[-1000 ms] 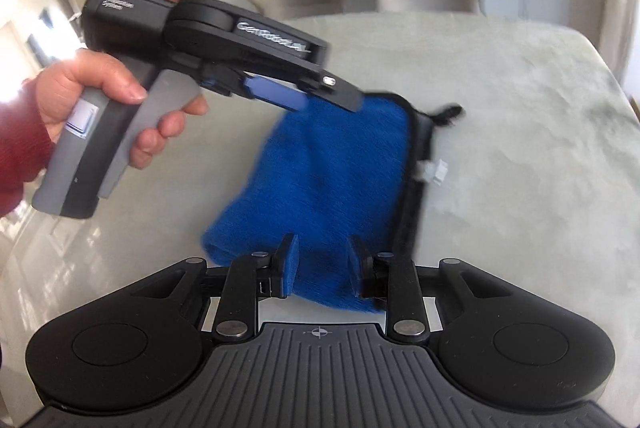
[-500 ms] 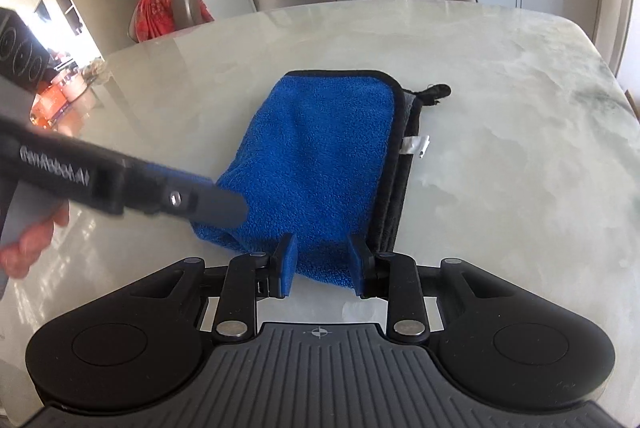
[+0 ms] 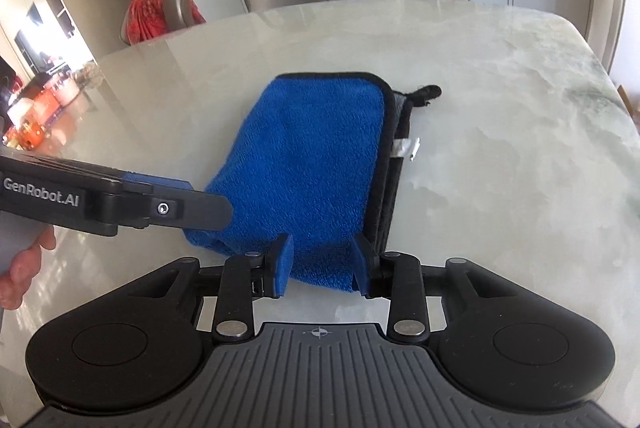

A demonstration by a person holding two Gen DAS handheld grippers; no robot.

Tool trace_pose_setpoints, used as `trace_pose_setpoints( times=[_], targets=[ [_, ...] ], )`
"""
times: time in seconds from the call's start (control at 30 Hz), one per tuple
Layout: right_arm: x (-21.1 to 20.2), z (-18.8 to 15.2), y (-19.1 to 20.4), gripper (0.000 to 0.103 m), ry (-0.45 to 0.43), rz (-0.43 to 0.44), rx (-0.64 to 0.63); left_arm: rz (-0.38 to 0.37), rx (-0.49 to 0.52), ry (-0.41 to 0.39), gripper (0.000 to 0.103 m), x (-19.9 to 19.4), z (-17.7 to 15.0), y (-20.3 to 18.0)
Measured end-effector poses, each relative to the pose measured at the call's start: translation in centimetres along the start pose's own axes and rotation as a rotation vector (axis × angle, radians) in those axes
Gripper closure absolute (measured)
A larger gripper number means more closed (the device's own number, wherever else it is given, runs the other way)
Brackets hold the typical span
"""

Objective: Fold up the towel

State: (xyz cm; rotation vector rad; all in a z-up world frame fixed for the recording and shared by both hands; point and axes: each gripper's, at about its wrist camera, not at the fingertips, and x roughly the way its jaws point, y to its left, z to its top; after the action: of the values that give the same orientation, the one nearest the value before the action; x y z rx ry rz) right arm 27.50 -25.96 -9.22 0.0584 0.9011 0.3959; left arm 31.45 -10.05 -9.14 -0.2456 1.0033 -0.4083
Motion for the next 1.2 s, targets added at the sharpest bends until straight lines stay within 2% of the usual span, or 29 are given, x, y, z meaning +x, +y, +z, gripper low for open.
trace_pose_setpoints(
  times=[0.17,0.27,0.37,0.5,0.63,0.7,0.77,0.83,0.97,1.07,1.2],
  targets=[
    [0.0,-0.2,-0.6,0.07,-0.007,0.019,0.031,0.053,0.05,0.037,0.032,1.3,-0.2,-0.5],
    [-0.2,-0.3,-0.8,0.07,-0.019,0.021,0.052,0.08,0.013,0.07,0.032,1.5,-0.6,0.1],
    [-0.8,-0.2,-0.5,0.068,-0.03,0.005,0.07,0.069,-0.023,0.067,0.032,0.8,-1.2,0.4],
    [-2.8,-0.3,0.0,0.05,-0.057,-0.036,0.078,0.072,-0.01,0.015,0.032,-1.1,-2.5,-0.2],
    [-4.5,-0.9,0.9,0.04,-0.05,-0.076,0.095,0.111,0.039,-0.009,0.031,-2.9,-3.9,-1.4],
    [-5.0,-1.3,1.5,0.03,-0.04,-0.091,0.1,0.136,0.042,-0.023,0.027,-3.7,-4.7,-1.8],
    [-5.7,-1.9,2.3,0.012,-0.036,-0.113,0.109,0.166,0.037,-0.038,0.024,-4.5,-5.2,-2.0],
    [-6.3,-2.3,2.9,0.002,-0.038,-0.118,0.12,0.191,0.041,-0.054,0.023,-5.4,-5.7,-2.3],
    [-7.5,-2.8,3.9,0.001,-0.026,-0.139,0.128,0.219,0.034,-0.077,0.02,-7.0,-6.4,-2.7],
    [-8.7,-3.1,5.0,0.001,-0.015,-0.209,0.104,0.237,0.022,-0.094,0.017,-8.3,-6.9,-3.1],
    [-10.0,-3.5,6.2,0.001,-0.029,-0.293,0.068,0.243,0.023,-0.118,0.006,-10.0,-7.5,-3.6]
  ],
)
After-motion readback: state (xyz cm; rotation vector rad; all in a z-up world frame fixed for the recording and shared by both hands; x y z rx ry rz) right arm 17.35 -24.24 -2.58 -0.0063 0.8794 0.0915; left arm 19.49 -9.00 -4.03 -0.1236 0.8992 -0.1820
